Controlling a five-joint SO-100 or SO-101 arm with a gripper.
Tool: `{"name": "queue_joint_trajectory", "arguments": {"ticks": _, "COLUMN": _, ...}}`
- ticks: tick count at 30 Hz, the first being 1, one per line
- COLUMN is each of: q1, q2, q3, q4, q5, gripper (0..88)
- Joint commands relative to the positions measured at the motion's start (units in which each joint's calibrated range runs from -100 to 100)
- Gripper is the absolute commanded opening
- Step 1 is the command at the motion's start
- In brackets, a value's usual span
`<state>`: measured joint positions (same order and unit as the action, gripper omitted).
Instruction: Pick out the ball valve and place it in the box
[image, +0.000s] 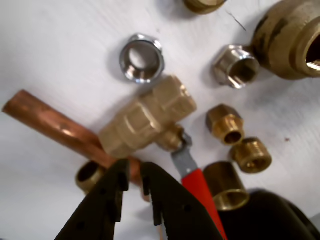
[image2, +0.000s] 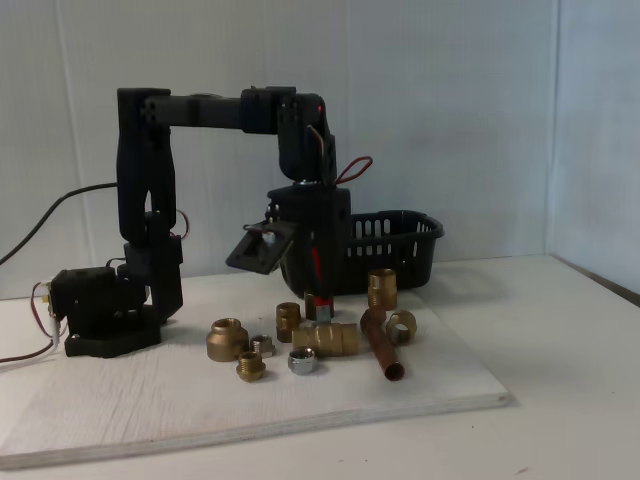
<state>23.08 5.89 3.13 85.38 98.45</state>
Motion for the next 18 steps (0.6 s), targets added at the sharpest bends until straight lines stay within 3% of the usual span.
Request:
{"name": "queue_joint_trajectory", "arguments": {"ticks": 1, "q1": 0.6, "q2": -1.5, "q3": -2.5, "q4": 0.3, "q5": 0.3, "gripper": 4.3}}
{"name": "queue_joint_trajectory", "arguments": {"ticks": 5, "q1": 1.1, "q2": -0.5, "q3": -2.6, "q4": -0.9, "q5": 0.4, "gripper": 12.8}}
{"name": "queue_joint_trajectory", "arguments": {"ticks": 13, "q1": 1.9, "q2": 0.2, "q3": -2.0, "q4": -1.2, "q5": 0.3, "gripper": 14.0}}
{"name": "queue_joint_trajectory", "arguments": {"ticks": 18, "q1": 2.2, "q2": 0.2, "q3": -2.0, "q4": -1.3, "q5": 0.4, "gripper": 21.6}}
